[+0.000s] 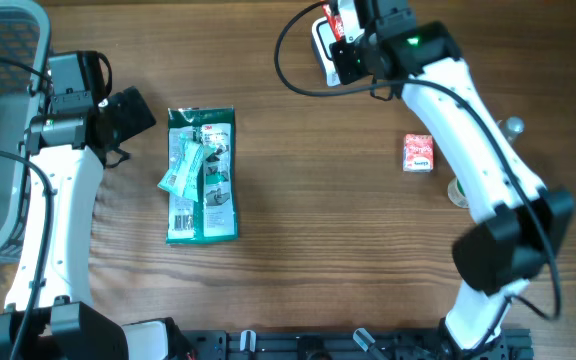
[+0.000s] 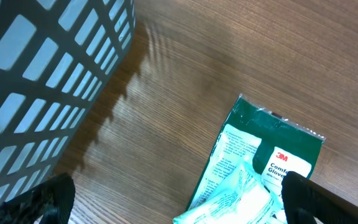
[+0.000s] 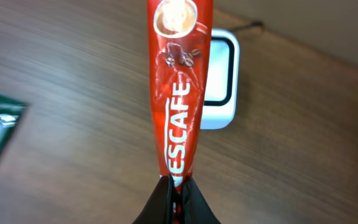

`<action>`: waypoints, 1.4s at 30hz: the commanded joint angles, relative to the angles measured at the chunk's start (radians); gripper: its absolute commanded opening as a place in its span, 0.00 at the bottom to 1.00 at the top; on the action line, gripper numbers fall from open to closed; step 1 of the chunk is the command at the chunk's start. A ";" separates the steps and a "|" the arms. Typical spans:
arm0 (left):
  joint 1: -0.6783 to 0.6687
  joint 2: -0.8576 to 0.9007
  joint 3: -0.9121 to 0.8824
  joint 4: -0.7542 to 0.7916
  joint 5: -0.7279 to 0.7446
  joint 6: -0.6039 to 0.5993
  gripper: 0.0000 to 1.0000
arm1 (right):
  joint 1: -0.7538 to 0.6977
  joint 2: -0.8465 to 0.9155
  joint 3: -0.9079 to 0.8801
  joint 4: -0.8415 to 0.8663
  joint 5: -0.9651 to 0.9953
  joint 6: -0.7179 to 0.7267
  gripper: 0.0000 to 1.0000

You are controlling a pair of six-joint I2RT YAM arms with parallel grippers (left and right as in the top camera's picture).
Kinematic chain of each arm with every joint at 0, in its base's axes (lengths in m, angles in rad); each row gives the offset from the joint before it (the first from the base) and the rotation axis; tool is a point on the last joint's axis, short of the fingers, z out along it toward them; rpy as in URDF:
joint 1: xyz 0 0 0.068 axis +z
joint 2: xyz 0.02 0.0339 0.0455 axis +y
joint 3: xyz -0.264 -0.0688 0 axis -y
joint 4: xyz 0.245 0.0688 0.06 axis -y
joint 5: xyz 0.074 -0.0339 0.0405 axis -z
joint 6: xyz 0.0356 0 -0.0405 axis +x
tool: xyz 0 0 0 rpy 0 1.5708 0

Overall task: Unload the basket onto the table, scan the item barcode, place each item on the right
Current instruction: 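Move Nescafe stick right and set it beside snack pack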

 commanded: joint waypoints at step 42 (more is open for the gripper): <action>0.006 -0.002 0.006 0.002 -0.002 -0.012 1.00 | -0.113 0.209 -0.054 0.088 -0.187 0.249 0.04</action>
